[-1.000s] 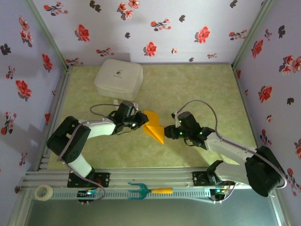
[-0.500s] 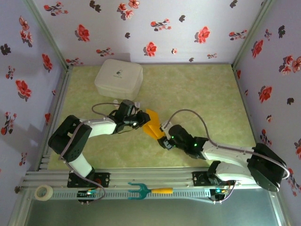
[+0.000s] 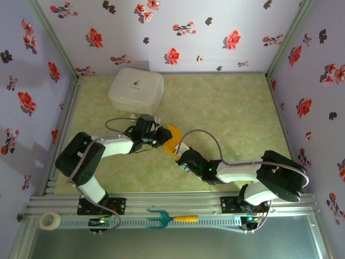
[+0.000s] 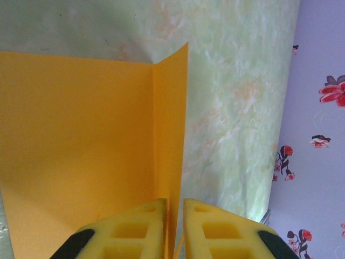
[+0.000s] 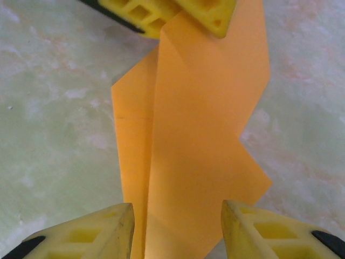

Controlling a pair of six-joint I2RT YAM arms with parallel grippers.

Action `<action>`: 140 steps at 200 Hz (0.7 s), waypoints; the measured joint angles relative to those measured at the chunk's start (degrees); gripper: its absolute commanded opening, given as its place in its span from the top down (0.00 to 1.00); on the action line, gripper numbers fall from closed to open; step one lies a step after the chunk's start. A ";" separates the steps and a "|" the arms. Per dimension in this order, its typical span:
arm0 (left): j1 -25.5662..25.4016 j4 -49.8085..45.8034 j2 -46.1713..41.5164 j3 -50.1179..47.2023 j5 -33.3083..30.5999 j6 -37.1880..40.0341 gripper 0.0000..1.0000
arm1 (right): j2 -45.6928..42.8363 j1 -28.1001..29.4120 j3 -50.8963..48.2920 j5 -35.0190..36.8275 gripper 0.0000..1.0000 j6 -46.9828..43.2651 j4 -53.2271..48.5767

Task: Fold a paper plane with a square sheet of paper (pick it up from the middle)
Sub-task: Fourth fold the wing at the center of the table.

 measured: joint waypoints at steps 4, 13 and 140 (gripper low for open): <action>0.00 -0.02 0.00 0.00 0.00 0.00 0.84 | 0.26 0.00 0.00 0.37 0.54 0.00 0.48; 0.00 0.00 0.00 0.00 0.02 0.00 0.84 | 0.81 0.00 0.04 1.01 0.55 -0.02 1.18; 0.00 0.00 0.00 0.00 0.42 0.00 0.85 | 4.76 0.00 0.48 2.21 0.75 1.16 2.69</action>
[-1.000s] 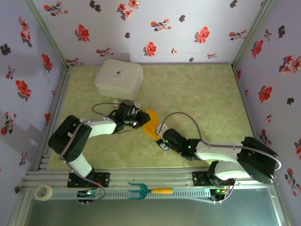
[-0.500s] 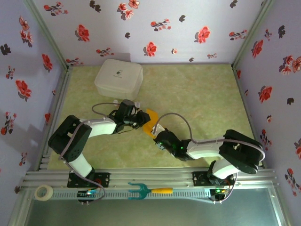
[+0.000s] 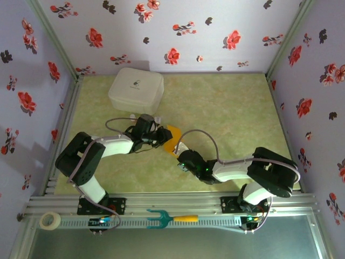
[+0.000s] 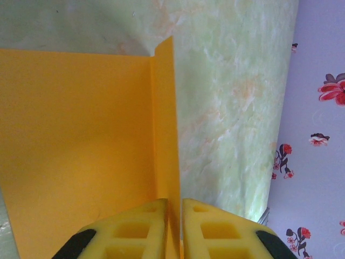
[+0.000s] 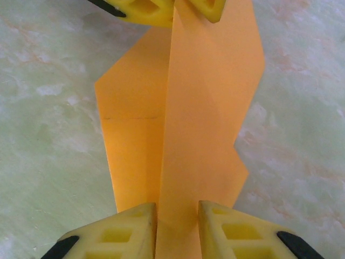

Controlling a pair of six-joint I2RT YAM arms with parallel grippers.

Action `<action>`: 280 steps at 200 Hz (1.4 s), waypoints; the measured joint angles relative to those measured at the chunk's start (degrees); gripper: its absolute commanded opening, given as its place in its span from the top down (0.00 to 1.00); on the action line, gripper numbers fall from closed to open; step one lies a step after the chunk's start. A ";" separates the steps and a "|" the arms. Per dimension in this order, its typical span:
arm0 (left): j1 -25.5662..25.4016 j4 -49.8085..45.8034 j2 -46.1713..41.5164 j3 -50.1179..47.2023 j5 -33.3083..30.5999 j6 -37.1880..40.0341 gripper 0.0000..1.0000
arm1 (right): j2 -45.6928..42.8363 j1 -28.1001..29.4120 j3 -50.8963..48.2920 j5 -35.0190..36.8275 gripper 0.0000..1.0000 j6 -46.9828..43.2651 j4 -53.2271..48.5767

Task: Fold a paper plane with a square sheet of paper (pick it up from the middle)
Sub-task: Fourth fold the wing at the center of the table.

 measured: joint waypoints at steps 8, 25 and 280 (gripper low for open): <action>0.00 0.00 0.00 0.00 0.00 0.00 0.85 | 0.02 0.00 0.00 -0.02 0.77 0.46 -0.02; 0.00 0.00 0.00 0.00 0.00 -0.02 0.85 | 0.02 0.00 0.00 -0.04 0.80 1.03 0.00; 0.07 -7.76 -7.52 -0.04 -6.56 0.55 0.43 | 2.97 -6.49 -1.36 -12.70 0.92 14.69 6.71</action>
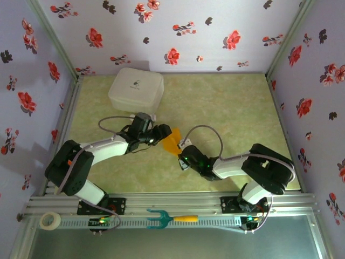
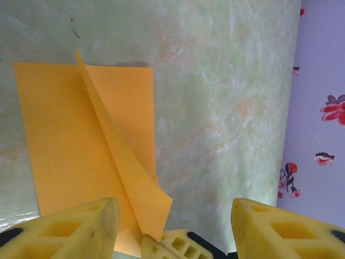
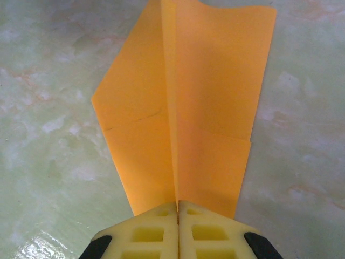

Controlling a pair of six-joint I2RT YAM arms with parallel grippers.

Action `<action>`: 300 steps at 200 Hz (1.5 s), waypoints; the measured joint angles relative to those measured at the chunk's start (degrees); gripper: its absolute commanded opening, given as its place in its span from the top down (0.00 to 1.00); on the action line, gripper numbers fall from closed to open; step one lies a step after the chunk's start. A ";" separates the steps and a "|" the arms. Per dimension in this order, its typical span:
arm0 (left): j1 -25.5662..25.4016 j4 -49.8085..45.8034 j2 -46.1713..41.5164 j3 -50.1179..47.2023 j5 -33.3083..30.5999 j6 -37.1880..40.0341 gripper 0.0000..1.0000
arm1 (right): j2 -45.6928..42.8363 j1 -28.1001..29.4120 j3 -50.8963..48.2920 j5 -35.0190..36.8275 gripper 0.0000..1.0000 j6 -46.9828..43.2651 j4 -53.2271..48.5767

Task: Fold a paper plane with a square sheet of paper (pick it up from the middle)
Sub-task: Fourth fold the wing at the center of the table.

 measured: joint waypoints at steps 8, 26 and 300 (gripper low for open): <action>0.00 -0.11 -0.02 -0.02 -0.13 0.04 0.44 | 0.13 -0.46 -0.24 -0.90 0.92 0.61 0.57; 0.00 -0.26 0.00 -0.02 -0.15 0.13 0.48 | 0.50 -1.44 -0.68 -3.17 0.92 2.03 1.90; -0.42 1.42 13.70 2.38 5.16 0.37 0.89 | 5.29 -16.09 -1.51 -31.76 0.95 22.84 11.52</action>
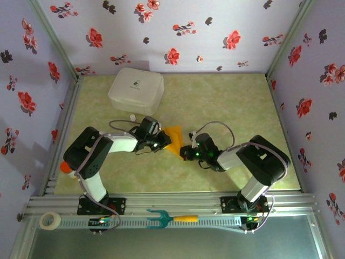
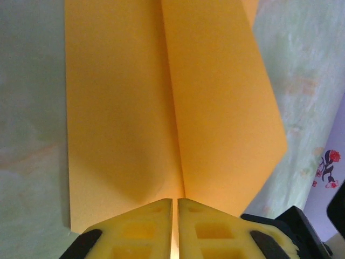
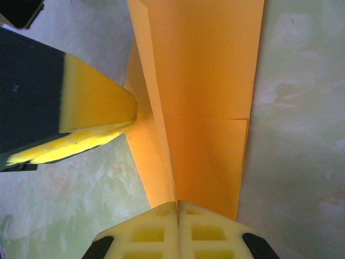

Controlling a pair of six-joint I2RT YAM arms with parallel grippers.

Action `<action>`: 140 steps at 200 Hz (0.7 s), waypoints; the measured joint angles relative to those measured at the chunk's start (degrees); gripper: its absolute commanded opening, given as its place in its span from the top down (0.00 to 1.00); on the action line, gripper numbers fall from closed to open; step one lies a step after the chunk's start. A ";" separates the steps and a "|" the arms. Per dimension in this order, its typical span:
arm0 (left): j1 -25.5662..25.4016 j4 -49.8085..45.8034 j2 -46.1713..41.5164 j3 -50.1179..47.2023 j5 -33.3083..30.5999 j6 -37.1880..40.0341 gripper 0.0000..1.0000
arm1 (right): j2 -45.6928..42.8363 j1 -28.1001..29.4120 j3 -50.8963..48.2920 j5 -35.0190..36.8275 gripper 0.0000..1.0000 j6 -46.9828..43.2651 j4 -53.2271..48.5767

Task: Fold a paper plane with a square sheet of paper (pick it up from the middle)
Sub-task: Fourth fold the wing at the center of the table.

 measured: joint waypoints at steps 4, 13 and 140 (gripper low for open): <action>-0.04 0.07 0.28 0.00 0.00 0.00 0.89 | 0.07 -0.13 0.00 -0.15 0.95 0.09 0.11; -0.07 0.04 0.79 0.00 0.07 0.00 0.90 | 0.11 -0.37 0.00 -0.55 0.95 0.50 0.17; -0.15 0.07 1.77 0.00 0.26 1.27 0.90 | 0.76 -3.65 -0.35 -6.64 0.95 5.64 1.70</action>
